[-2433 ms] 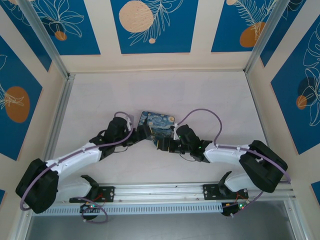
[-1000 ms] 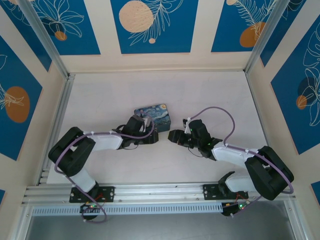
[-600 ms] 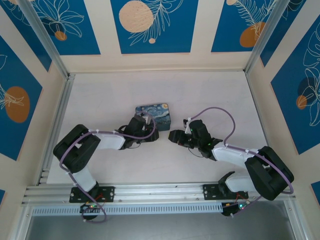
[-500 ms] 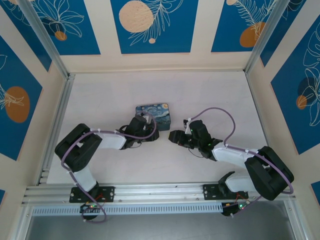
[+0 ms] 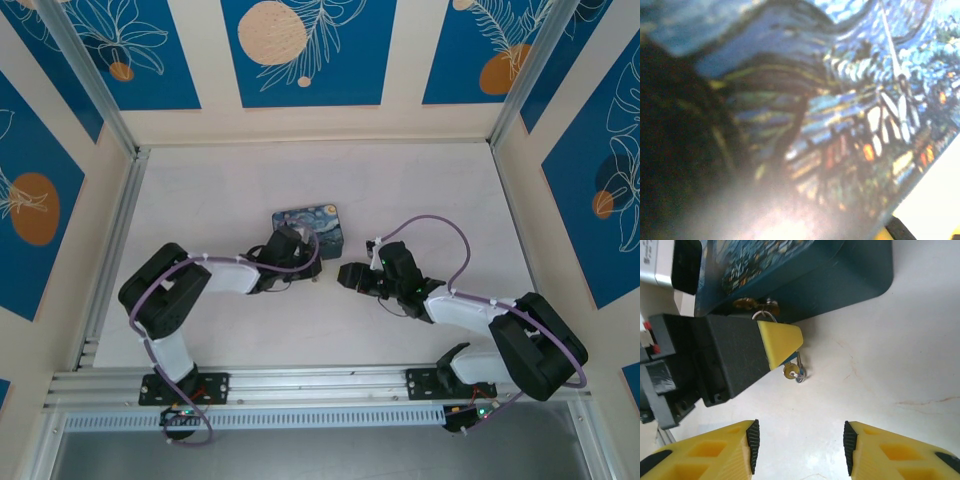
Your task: Unlock a padlock with a key
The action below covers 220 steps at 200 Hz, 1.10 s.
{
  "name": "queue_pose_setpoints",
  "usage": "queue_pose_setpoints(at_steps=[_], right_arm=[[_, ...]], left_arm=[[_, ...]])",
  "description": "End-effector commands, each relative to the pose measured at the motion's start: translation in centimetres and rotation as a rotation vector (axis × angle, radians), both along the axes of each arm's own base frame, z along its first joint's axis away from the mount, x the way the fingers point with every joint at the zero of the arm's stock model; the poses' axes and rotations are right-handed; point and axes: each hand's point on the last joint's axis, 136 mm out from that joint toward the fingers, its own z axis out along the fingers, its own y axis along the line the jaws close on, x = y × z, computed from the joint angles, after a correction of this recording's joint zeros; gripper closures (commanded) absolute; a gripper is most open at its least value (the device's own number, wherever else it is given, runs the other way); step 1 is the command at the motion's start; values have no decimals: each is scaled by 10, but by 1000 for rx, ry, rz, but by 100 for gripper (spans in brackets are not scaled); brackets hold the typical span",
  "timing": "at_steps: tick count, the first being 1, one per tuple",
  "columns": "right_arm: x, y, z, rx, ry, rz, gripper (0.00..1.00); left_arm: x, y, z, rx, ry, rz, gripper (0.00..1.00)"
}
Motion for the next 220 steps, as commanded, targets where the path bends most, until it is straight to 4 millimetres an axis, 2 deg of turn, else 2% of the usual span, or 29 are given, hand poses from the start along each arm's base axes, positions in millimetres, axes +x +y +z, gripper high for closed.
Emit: queue_pose_setpoints(at_steps=[1, 69, 142, 183, 220], right_arm=[[1, 2, 5, -71, -89, 51, 50], [12, 17, -6, -295, -213, 140, 49], [24, 41, -11, -354, -233, 178, 50], [27, 43, -19, -386, -218, 171, 51], [33, 45, -19, -391, -215, 153, 57]], left_arm=[[-3, -12, 18, -30, 71, 3, 100], [-12, -25, 21, -57, 238, 11, 100], [-16, -33, 24, -82, 306, 2, 100], [-16, -35, 23, -83, 313, -2, 100], [-17, -35, 22, -82, 315, -2, 100]])
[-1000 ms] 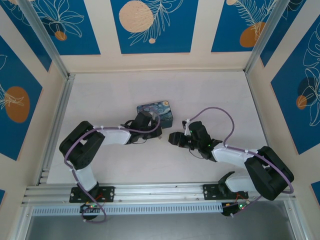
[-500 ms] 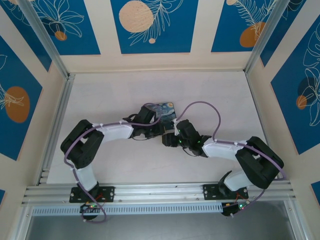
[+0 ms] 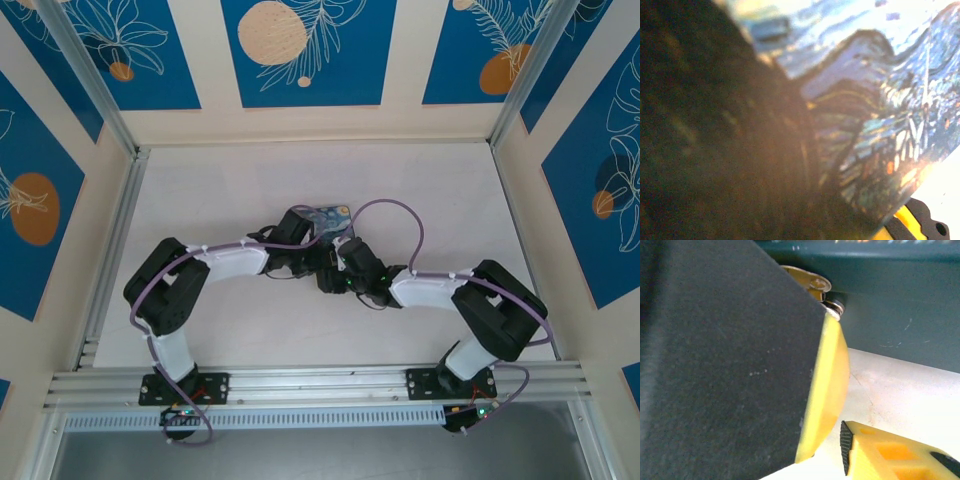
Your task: Unlock a padlock with a key
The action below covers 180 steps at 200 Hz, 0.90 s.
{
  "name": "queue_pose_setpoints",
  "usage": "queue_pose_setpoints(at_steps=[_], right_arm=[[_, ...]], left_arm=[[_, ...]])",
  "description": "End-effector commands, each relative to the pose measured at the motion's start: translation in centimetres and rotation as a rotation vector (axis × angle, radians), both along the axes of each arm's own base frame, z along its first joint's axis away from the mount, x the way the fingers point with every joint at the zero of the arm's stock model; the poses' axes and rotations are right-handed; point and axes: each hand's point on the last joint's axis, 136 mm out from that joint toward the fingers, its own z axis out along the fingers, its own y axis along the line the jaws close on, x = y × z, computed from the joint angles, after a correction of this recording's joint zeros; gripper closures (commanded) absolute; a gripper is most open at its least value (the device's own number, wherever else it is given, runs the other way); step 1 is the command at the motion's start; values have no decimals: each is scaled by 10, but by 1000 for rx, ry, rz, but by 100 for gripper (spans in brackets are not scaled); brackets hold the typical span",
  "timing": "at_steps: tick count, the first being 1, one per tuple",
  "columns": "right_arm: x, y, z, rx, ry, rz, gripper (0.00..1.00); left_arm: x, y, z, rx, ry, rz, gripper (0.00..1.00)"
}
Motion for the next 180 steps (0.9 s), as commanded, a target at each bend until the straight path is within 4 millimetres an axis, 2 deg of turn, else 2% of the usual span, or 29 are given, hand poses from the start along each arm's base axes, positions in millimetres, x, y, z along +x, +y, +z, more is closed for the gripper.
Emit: queue_pose_setpoints(at_steps=[1, 62, 78, 90, 132, 180], right_arm=[[15, 4, 11, -3, -48, -30, 57], [22, 11, 29, 37, -65, -39, 66], [21, 11, 34, 70, -50, -33, 72], [19, 11, 37, 101, -32, -28, 81], [11, 10, 47, 287, 65, -3, 97], [6, 6, 48, 538, 218, -2, 100]], left_arm=[[-5, -11, 4, -27, 19, -34, 100], [-7, -11, -4, -14, 34, -39, 100], [-7, -9, -8, -4, 36, -36, 100], [-8, -8, -11, 0, 38, -33, 100], [-9, -6, -17, -4, 36, -24, 100], [-5, -10, -13, -38, 19, -8, 100]])
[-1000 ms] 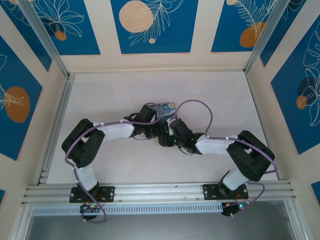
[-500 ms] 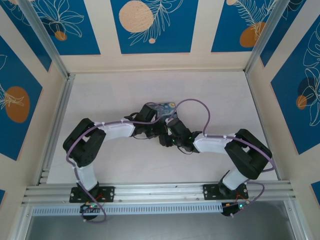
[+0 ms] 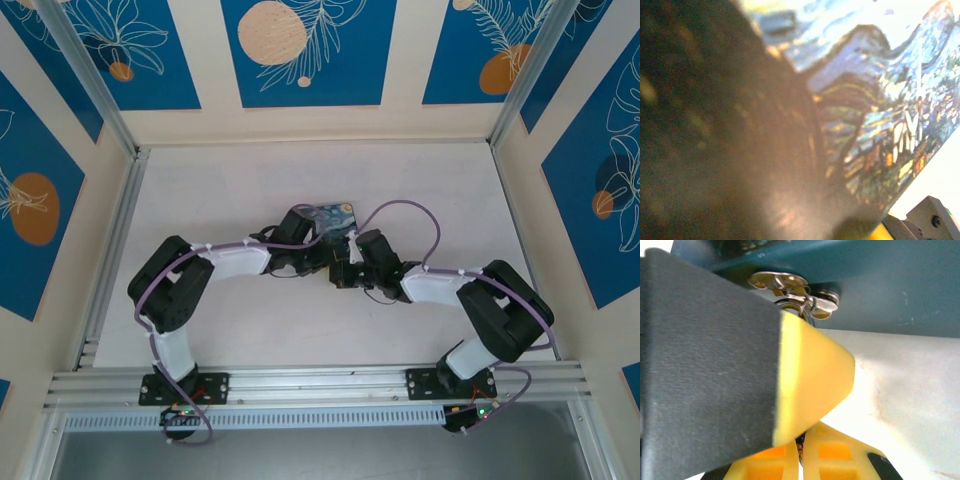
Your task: Unlock a padlock with a key
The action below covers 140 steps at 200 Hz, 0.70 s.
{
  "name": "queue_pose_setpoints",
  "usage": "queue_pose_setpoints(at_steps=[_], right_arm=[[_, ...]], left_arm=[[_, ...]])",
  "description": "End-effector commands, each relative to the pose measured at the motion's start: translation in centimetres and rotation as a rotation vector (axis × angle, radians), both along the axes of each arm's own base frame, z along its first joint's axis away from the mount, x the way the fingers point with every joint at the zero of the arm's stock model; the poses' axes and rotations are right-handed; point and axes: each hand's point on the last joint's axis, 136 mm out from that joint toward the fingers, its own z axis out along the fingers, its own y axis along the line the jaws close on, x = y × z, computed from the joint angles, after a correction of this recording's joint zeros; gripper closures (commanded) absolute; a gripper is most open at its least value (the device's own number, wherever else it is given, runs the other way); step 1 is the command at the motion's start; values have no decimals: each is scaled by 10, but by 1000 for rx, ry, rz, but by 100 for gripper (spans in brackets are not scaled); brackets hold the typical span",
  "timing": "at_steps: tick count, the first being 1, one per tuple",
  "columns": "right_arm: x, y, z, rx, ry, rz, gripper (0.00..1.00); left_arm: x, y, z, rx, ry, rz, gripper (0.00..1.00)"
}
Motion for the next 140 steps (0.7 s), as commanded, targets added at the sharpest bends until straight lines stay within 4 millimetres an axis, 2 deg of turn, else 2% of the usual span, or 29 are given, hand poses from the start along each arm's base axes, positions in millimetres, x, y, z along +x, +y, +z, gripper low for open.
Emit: queue_pose_setpoints(at_steps=[1, 33, 43, 59, 67, 117, 140], right_arm=[[6, 15, 36, 254, 13, 19, 100], [1, 13, 37, 374, 91, 46, 98], [1, 12, 37, 397, 110, 55, 90], [0, 7, 35, 417, 139, 47, 66], [-1, 4, 33, 414, 143, 38, 60], [-3, -34, 27, 344, 122, -85, 56], [-3, -42, 31, 317, 110, -115, 54]], left_arm=[[-11, 2, -14, 14, 40, -4, 100], [-10, 1, -13, -3, 31, 3, 100], [-10, 1, -12, -5, 29, 5, 100], [-9, 1, -13, -6, 26, 9, 100], [-10, 2, -14, -6, 28, 11, 100], [-14, 6, -18, 10, 17, -13, 100], [-18, 9, -22, 15, 11, -24, 74]])
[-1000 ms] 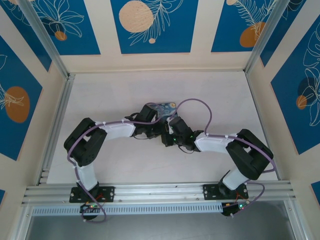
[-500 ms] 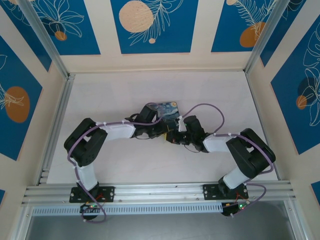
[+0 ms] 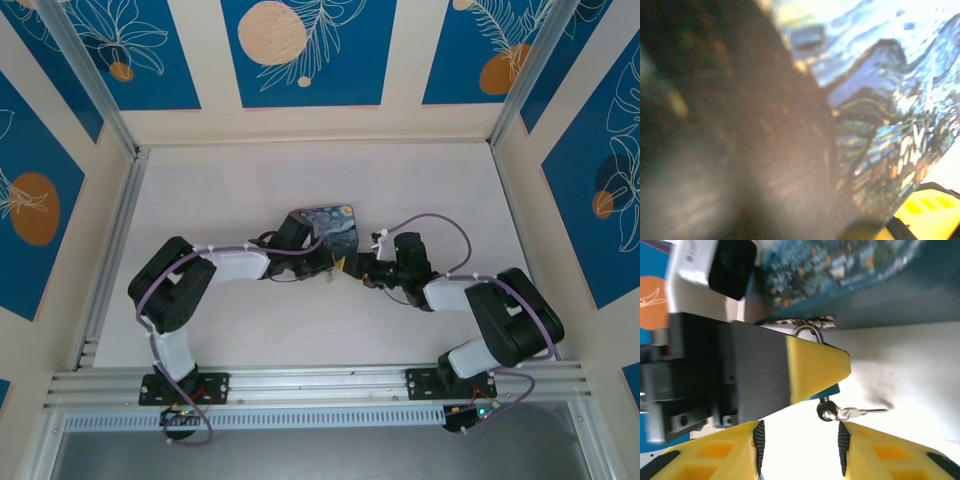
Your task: Unlock a padlock with a key
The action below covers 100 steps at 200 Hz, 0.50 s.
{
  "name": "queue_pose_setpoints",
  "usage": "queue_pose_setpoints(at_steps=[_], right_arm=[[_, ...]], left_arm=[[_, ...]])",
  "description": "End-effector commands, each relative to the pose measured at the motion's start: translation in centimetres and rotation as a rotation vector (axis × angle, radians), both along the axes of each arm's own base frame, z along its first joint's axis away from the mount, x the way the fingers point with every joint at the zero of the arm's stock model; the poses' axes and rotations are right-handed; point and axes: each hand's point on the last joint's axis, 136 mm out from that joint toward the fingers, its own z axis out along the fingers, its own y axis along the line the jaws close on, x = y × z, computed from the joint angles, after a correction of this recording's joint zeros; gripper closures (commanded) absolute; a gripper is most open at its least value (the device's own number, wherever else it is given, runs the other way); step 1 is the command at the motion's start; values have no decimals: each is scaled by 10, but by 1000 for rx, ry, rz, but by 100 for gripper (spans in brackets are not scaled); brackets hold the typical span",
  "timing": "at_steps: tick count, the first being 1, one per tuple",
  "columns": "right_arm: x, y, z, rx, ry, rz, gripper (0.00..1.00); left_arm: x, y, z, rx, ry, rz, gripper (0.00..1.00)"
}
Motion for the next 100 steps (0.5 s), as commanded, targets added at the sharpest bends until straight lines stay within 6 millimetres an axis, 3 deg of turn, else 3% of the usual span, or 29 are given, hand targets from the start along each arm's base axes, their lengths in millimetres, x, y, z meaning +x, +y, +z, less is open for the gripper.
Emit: queue_pose_setpoints(at_steps=[1, 20, 38, 100], right_arm=[[-4, -10, -1, -38, 8, -29, 54], [-2, -13, 2, -54, 0, -50, 52], [0, -16, 5, -64, -5, -68, 49], [4, -15, 7, -76, -10, -89, 46]], left_arm=[[-15, 5, -11, 18, 27, -29, 73], [-18, 7, -11, 16, 19, -36, 55], [-21, 9, -8, 9, 8, -43, 44], [-31, 24, 31, -8, -83, -48, 25]])
